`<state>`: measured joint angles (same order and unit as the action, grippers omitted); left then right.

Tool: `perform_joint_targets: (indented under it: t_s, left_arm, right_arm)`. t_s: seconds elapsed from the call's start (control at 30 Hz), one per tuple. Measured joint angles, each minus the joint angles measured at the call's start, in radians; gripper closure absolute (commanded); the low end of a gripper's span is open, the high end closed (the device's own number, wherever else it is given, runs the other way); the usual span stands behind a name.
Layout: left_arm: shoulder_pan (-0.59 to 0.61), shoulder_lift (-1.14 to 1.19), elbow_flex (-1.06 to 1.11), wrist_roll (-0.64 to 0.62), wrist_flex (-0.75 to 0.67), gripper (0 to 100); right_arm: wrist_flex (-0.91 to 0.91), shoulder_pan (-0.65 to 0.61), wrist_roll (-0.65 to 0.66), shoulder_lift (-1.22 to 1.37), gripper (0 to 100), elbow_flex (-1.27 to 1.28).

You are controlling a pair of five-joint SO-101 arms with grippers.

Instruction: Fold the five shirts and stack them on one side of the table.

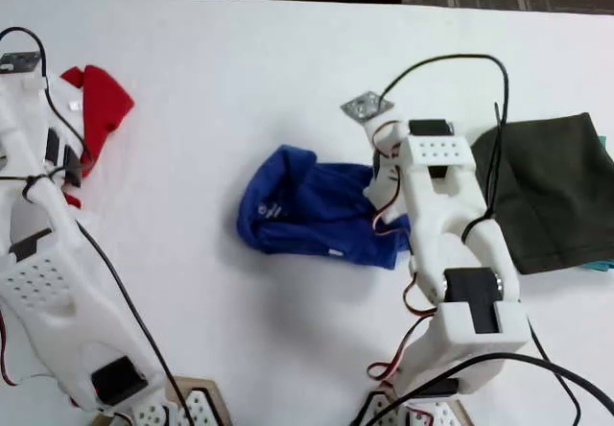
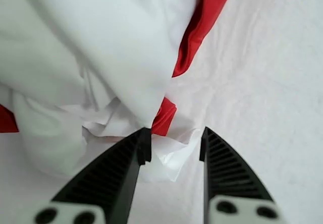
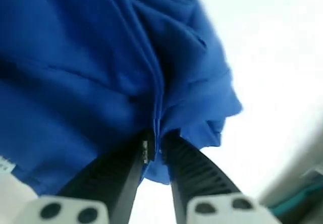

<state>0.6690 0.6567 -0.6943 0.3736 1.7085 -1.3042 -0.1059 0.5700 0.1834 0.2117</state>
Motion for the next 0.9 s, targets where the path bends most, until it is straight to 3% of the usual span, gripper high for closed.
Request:
perform_joint_targets:
  t_s: [0.1, 0.3, 0.5, 0.9]
  left_arm:
    - [0.0, 0.0, 0.0, 0.0, 0.0, 82]
    - [0.0, 0.0, 0.0, 0.0, 0.0, 82]
    - [0.0, 0.0, 0.0, 0.0, 0.0, 82]
    - [0.0, 0.0, 0.0, 0.0, 0.0, 82]
  right_arm:
    - [-0.003, 0.002, 0.0, 0.0, 95.2, -0.037]
    - [-0.026, 0.0, 0.0, 0.0, 79.6, -0.063]
    - [-0.026, 0.0, 0.0, 0.0, 85.3, -0.063]
    - [-0.081, -0.052, 0.0, 0.0, 85.4, -0.063]
